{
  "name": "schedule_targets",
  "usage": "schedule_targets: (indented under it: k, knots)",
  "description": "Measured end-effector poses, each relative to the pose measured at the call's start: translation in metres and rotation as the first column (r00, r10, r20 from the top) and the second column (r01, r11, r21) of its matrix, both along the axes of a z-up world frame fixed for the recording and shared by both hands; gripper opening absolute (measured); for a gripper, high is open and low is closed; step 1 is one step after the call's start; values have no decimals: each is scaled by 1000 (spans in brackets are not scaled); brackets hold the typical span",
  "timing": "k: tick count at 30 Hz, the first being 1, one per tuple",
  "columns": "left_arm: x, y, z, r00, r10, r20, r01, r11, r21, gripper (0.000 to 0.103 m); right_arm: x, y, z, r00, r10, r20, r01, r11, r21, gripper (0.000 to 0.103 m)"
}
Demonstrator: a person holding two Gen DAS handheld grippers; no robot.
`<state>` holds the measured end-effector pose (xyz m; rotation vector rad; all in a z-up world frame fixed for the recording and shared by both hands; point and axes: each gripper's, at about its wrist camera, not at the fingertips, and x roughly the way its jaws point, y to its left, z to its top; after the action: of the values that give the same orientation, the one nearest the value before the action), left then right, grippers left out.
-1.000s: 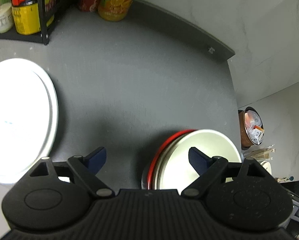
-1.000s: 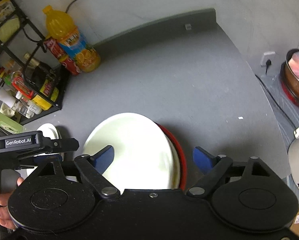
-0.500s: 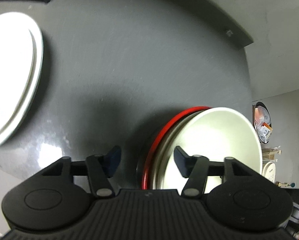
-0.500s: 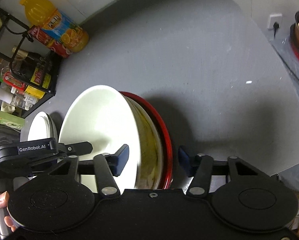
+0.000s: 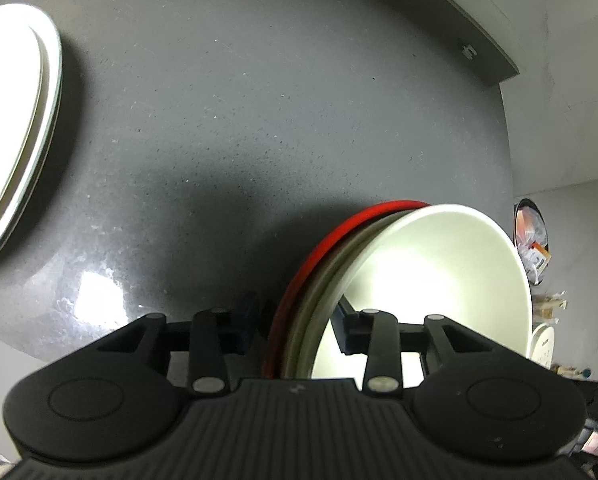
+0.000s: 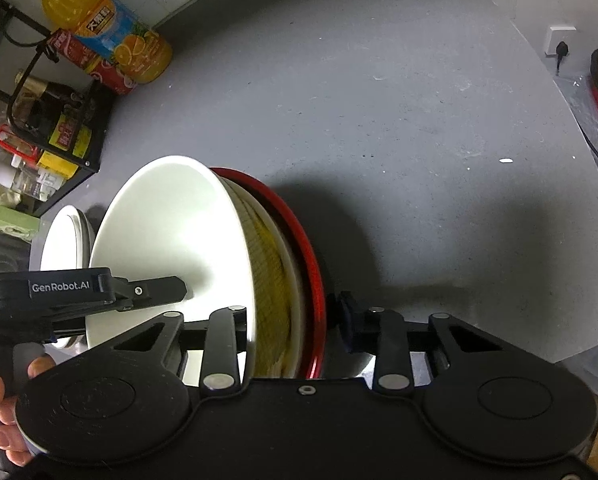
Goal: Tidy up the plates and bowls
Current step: 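Close both grippers on the rim of the red bowl, then carry the red bowl stack over the plate stack and lower it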
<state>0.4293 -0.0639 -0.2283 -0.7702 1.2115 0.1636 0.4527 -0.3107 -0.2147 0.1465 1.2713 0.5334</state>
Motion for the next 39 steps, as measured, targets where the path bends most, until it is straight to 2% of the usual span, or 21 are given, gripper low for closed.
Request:
schedule_targets:
  k: [13, 16, 24, 31, 39]
  knots:
    - [4, 31, 16, 997, -52, 64, 52, 999, -2, 36, -12, 31, 23, 997, -57, 50, 56, 998, 17, 29]
    - [1, 45, 25, 995, -62, 83, 62, 998, 4, 36, -14, 45, 30, 996, -75, 38, 73, 997, 35, 29]
    - [-16, 92, 49, 990, -68, 127, 68, 998, 7, 37, -25, 90, 51, 995, -67, 71, 63, 996, 57, 29]
    - [-32, 131, 64, 987, -46, 152, 44, 999, 15, 37, -29, 128, 68, 995, -39, 91, 33, 997, 70, 29]
    - [-56, 173, 65, 986, 12, 168, -12, 1000, -5, 37, -34, 165, 75, 996, -8, 88, 2, 998, 60, 29]
